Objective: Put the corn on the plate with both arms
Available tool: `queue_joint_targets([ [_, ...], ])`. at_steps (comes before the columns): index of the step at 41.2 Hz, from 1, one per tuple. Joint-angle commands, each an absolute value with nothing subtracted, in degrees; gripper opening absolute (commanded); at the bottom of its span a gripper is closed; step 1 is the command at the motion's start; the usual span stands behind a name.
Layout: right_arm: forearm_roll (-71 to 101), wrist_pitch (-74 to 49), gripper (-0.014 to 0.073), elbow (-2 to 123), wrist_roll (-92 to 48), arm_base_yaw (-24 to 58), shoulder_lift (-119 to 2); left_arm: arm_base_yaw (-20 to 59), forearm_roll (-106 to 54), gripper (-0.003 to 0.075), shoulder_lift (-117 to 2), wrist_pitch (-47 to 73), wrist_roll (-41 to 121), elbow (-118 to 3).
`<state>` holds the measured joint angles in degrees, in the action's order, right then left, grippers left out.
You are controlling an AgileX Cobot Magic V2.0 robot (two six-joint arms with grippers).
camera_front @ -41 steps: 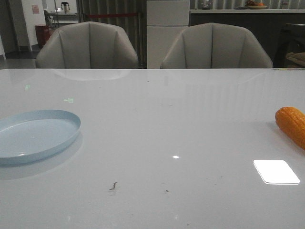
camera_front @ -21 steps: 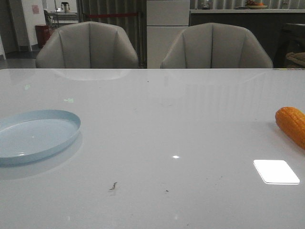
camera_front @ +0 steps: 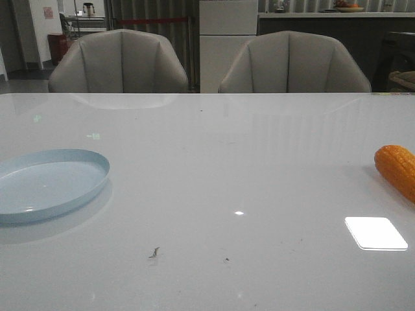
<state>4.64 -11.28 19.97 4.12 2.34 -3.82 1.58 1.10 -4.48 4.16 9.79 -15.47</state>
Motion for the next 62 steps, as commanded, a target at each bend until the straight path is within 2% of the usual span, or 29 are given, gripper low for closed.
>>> queue_joint_targets([
  [1, 1.6, -9.4, 0.0057, 27.6, 3.6, 2.1, -10.4, 1.5, 1.6, 0.0094, -10.8, 1.9, 9.7, -22.7],
  [12, 0.9, -9.3, 0.0057, 39.6, 3.6, 2.1, -27.7, 1.5, 1.6, 0.0094, -29.3, 2.0, 9.7, -33.9],
  [25, 0.9, -9.2, 0.0057, 40.7, 3.6, 2.1, -42.4, 1.5, 1.6, 0.0094, -47.4, 1.7, 9.7, -36.9],
  [36, 0.9, -9.2, 0.0057, 40.7, 3.6, 2.1, -48.8, 1.5, 1.3, 0.0099, -54.6, 1.8, 9.7, -36.9],
  [41, 0.9, -10.2, 0.0061, 40.7, 3.6, 2.1, -50.0, 1.5, 1.2, 0.016, -55.1, 1.8, 9.7, -36.9],
  [45, 0.6, -11.4, 0.0128, 40.7, 3.6, 2.1, -50.7, 1.5, 0.0, 0.0249, -55.1, 1.8, 9.7, -36.9],
  [49, -0.5, -13.3, 0.0267, 40.7, 3.6, 2.1, -51.2, 1.5, -0.6, 0.0324, -55.1, 2.0, 9.7, -36.9],
  [53, -1.6, -14.9, 0.041, 40.6, 3.6, 2.1, -51.2, 1.5, -2.9, 0.0345, -55.1, 3.4, 9.7, -36.9],
  [55, -1.6, -15.7, 0.0435, 40.6, 3.6, 2.1, -51.2, 1.5, -4.6, 0.0347, -55.2, 4.7, 9.7, -36.9],
  [62, -1.6, -17.0, 0.0435, 40.6, 3.6, 2.1, -51.2, 1.5, -6.7, 0.0347, -55.3, 8.4, 9.7, -37.4],
])
